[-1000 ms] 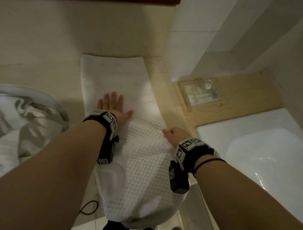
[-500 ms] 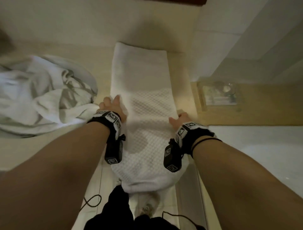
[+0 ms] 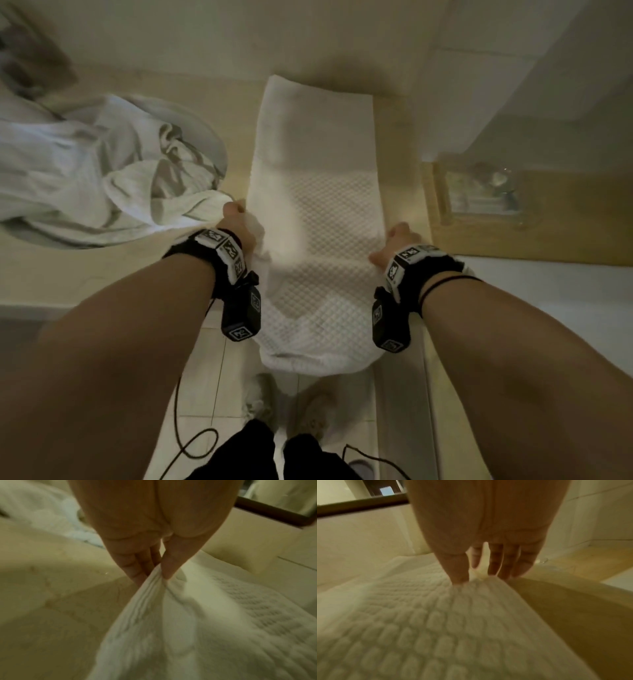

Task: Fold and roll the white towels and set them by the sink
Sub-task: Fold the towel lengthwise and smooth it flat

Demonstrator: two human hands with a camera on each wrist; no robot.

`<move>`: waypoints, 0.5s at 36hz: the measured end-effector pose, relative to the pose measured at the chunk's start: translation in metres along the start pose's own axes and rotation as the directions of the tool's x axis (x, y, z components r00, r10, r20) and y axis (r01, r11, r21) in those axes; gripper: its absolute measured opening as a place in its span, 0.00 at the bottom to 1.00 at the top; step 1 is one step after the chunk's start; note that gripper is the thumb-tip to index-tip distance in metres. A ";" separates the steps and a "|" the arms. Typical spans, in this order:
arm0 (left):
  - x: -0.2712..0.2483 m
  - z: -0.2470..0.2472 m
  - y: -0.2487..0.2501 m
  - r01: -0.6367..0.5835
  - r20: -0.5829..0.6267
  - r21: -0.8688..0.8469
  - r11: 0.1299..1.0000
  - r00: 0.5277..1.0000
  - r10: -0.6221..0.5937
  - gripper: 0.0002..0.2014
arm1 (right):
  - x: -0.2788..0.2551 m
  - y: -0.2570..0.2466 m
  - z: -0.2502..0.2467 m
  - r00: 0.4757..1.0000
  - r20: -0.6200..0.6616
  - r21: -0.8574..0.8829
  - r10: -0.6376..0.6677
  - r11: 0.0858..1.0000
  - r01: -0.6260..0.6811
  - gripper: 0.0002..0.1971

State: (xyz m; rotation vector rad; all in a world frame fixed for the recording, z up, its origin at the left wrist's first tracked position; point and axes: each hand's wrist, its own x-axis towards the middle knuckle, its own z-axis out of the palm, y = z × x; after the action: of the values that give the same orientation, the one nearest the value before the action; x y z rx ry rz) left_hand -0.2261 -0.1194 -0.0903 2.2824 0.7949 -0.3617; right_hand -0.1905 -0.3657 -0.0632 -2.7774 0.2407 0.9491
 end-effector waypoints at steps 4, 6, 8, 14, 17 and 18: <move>-0.001 -0.008 0.013 -0.172 -0.040 0.324 0.930 0.980 0.195 0.34 | 0.012 -0.023 -0.004 0.958 -0.183 -0.045 -0.219 0.976 0.215 0.37; 0.002 -0.001 0.021 -0.345 0.049 0.527 0.777 0.925 0.378 0.37 | 0.013 -0.044 0.000 0.937 -0.098 -0.186 -0.336 0.931 0.314 0.37; 0.007 0.013 0.021 -0.468 0.213 0.619 0.631 0.873 0.439 0.38 | 0.017 -0.057 0.013 0.940 0.036 -0.227 -0.339 0.913 0.339 0.36; 0.006 0.030 -0.020 -0.460 0.406 0.682 0.569 0.885 0.228 0.46 | 0.025 -0.044 0.048 0.945 0.115 -0.286 -0.305 0.901 0.326 0.40; 0.006 0.028 -0.016 -0.467 0.409 0.668 0.579 0.881 0.239 0.46 | 0.027 -0.045 0.046 0.947 0.117 -0.288 -0.298 0.903 0.319 0.41; 0.006 0.029 -0.016 -0.464 0.400 0.660 0.591 0.883 0.246 0.47 | 0.028 -0.045 0.046 0.948 0.114 -0.283 -0.296 0.906 0.316 0.41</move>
State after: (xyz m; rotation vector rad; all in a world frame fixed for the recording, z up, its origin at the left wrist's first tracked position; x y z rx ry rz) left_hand -0.2330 -0.1273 -0.1220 2.9724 -0.0294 -0.9198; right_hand -0.1861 -0.3139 -0.1102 -2.9137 -0.3734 1.0692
